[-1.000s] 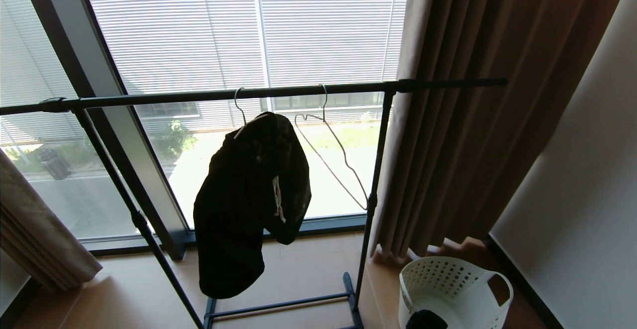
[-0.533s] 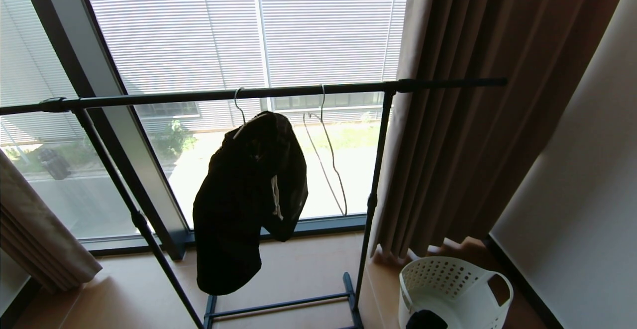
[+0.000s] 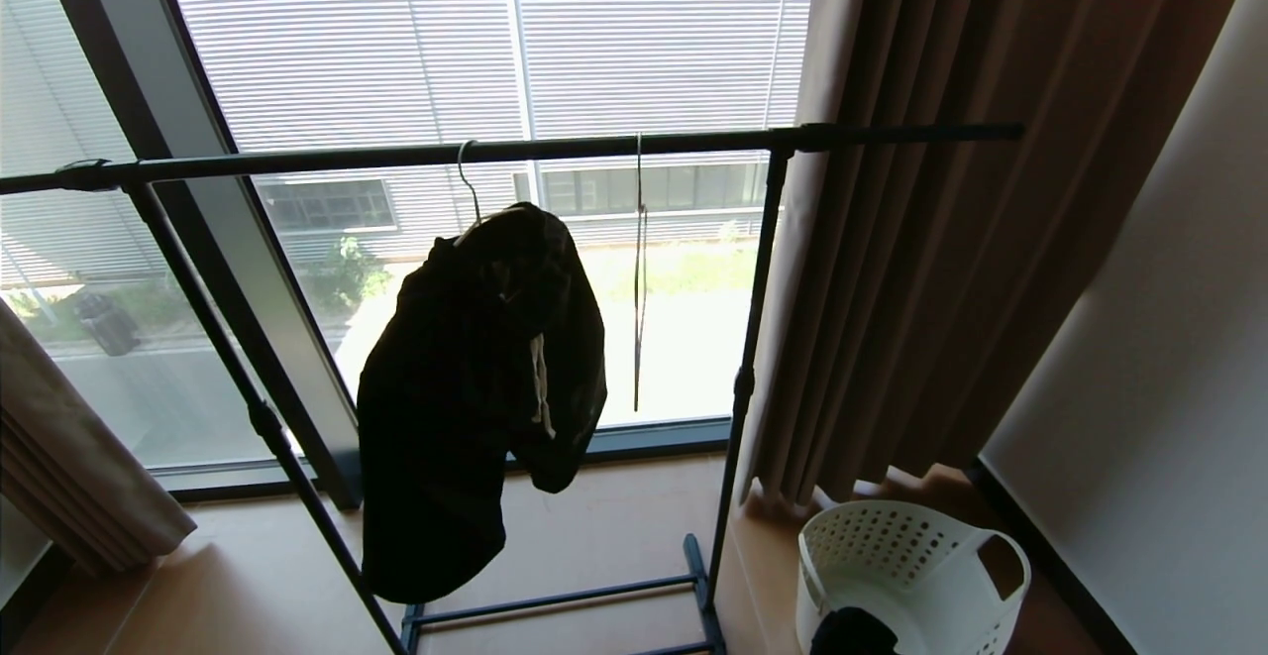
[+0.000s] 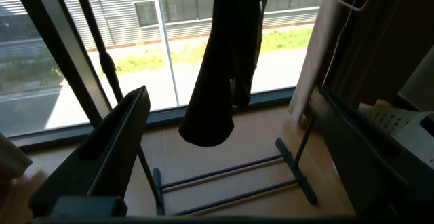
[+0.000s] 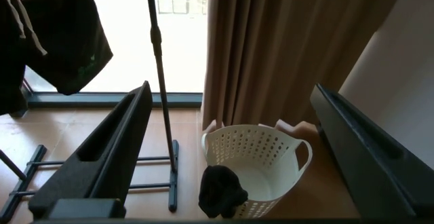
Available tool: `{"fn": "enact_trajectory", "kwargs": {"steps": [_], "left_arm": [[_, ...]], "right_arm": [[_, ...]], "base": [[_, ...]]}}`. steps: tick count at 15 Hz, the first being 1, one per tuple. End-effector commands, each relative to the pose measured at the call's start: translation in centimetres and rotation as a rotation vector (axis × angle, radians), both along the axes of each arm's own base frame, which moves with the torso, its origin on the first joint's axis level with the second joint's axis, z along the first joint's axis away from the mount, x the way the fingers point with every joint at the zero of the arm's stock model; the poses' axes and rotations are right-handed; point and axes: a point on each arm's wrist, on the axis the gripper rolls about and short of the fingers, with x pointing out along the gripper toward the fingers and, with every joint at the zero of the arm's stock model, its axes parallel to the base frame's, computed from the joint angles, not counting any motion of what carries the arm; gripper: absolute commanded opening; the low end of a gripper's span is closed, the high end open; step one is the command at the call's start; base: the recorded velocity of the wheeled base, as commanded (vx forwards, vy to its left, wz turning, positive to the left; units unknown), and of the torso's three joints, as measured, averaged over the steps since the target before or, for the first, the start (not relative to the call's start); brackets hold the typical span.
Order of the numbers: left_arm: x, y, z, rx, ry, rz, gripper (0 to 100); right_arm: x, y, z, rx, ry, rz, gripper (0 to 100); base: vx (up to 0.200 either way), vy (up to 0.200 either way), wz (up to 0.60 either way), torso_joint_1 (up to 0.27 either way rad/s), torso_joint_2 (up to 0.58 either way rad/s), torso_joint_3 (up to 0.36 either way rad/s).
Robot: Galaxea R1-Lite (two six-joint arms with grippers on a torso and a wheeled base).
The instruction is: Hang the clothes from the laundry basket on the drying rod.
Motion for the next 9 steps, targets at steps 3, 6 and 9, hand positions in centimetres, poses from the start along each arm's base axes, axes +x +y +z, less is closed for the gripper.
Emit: {"fn": "enact_trajectory", "kwargs": {"steps": [3,6,9], "left_arm": [[0.03,0.00,0.01,-0.001,0.003,0.000,100],[0.03,0.00,0.01,-0.001,0.003,0.000,100],[0.03,0.00,0.01,0.000,0.003,0.000,100]], "right_arm": [[-0.01,0.00,0.01,-0.001,-0.001,0.001,100],[-0.01,0.00,0.01,-0.001,-0.001,0.000,100],[-0.01,0.00,0.01,-0.001,-0.001,0.001,100]], "base": [[0.000,0.000,0.00,-0.154,0.38,0.217],[0.000,0.000,0.00,-0.172,0.44,0.260],[0.000,0.000,0.00,-0.209,0.55,0.336]]}}
